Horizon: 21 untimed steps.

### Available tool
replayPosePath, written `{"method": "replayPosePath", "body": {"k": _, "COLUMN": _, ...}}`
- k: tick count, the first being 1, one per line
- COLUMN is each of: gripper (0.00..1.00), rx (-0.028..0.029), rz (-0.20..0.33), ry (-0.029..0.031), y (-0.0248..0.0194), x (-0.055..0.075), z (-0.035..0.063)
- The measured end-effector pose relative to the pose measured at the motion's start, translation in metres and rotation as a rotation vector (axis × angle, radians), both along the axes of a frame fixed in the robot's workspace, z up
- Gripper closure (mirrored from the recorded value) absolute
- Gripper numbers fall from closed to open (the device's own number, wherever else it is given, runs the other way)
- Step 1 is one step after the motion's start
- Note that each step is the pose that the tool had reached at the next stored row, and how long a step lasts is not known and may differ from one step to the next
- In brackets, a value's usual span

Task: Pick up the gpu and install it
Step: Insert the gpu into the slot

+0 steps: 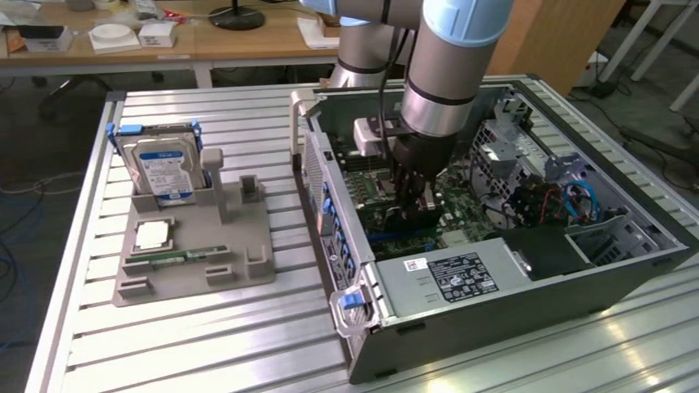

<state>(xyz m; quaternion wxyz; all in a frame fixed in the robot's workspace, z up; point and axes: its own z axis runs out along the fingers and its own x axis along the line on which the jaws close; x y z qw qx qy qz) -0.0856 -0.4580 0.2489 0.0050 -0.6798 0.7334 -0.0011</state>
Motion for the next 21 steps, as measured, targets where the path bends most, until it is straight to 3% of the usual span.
{"method": "replayPosePath", "body": {"k": 5, "gripper": 0.74, "rx": -0.0004, "rz": 0.0, "ry": -0.0002, "y": -0.0001, "x": -0.0002, "z": -0.0008}}
{"method": "replayPosePath", "body": {"k": 8, "gripper": 0.74, "rx": 0.0, "rz": 0.0, "ry": -0.009, "y": 0.0, "x": -0.001, "z": -0.0009}}
{"method": "replayPosePath", "body": {"k": 11, "gripper": 0.74, "rx": -0.0001, "rz": 0.0, "ry": -0.012, "y": 0.0, "x": -0.0011, "z": -0.0009}}
{"method": "replayPosePath", "body": {"k": 16, "gripper": 0.74, "rx": 0.0005, "rz": 0.0, "ry": -0.0122, "y": -0.0001, "x": -0.0012, "z": -0.0008}}
{"method": "replayPosePath", "body": {"k": 21, "gripper": 0.74, "rx": 0.0065, "rz": 0.002, "ry": -0.0124, "y": -0.0004, "x": -0.0013, "z": -0.0008}}
